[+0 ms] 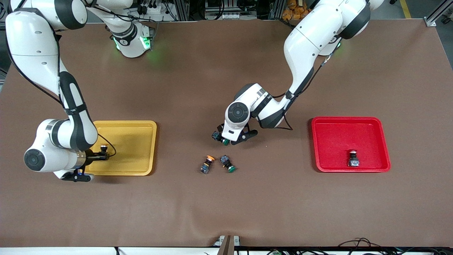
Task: Place red and yellow buttons in trays
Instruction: 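Carry the yellow button to the yellow tray while the left gripper reaches buttons, then release the yellow button in the tray while the left gripper grasps a red button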
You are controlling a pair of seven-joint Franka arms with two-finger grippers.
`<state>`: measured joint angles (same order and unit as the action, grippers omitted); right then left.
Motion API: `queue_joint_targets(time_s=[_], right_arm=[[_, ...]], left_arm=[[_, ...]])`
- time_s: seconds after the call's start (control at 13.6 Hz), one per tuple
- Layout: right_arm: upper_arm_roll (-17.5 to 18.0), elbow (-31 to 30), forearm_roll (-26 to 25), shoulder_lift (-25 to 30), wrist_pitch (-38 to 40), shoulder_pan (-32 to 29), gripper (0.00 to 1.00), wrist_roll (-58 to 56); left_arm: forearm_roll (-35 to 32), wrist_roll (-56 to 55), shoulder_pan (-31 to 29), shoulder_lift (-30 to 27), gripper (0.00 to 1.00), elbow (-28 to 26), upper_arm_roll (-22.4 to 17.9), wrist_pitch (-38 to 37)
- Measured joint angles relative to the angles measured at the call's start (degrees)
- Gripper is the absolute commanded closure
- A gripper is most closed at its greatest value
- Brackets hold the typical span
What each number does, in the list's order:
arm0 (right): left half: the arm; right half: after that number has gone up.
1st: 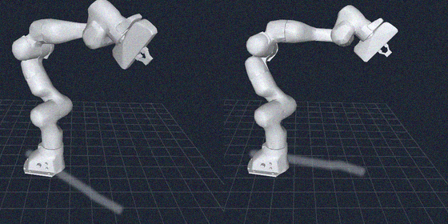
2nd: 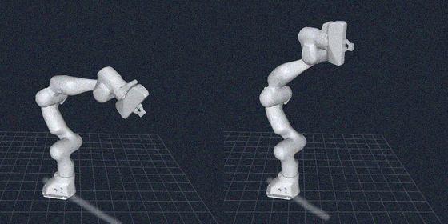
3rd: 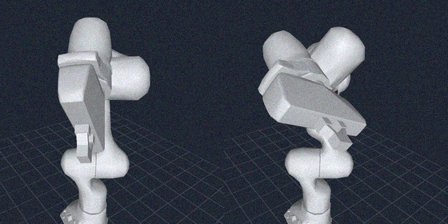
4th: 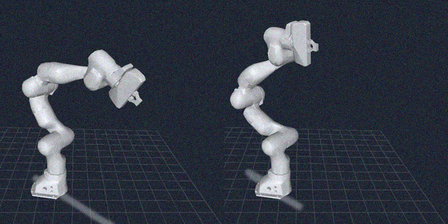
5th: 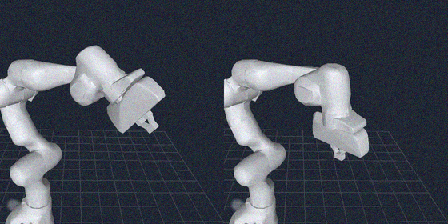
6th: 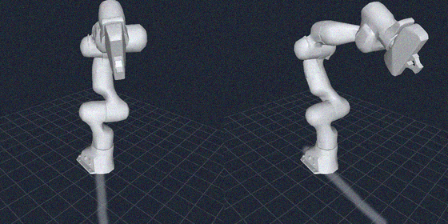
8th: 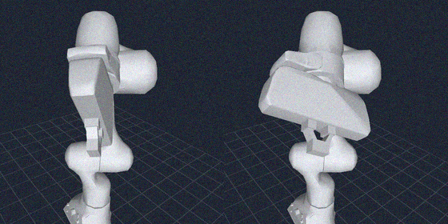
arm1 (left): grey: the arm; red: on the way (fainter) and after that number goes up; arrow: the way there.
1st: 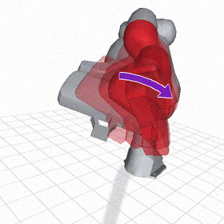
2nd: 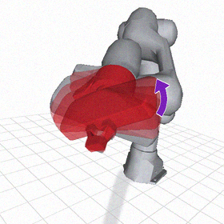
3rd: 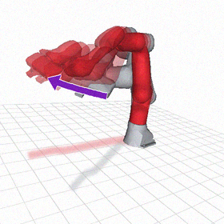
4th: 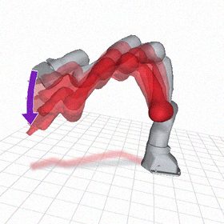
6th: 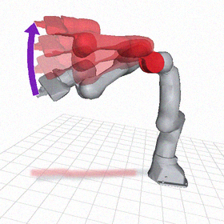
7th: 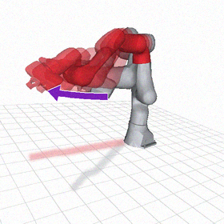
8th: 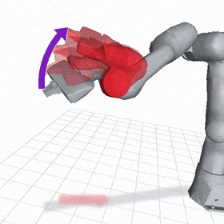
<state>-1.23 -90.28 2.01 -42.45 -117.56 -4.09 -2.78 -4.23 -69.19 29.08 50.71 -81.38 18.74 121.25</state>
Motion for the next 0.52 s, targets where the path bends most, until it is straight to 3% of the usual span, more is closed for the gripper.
queue_joint_targets(time_s=[0.07,0.15,0.52], right_arm=[[0.1,-0.2,0.0,0.0,0.0,0.0,0.24,0.0],[0.2,-0.2,0.0,0.0,0.0,0.1,0.00,0.0],[0.3,-0.2,0.0,0.1,-0.2,0.1,0.00,0.0]], left_arm=[[0.0,0.0,-0.1,0.0,0.00,0.2,-0.2,0.2],[0.0,0.0,-0.2,0.0,0.00,0.4,-0.4,0.3],[0.0,0.0,-0.3,0.0,0.04,1.7,-0.8,0.3]])
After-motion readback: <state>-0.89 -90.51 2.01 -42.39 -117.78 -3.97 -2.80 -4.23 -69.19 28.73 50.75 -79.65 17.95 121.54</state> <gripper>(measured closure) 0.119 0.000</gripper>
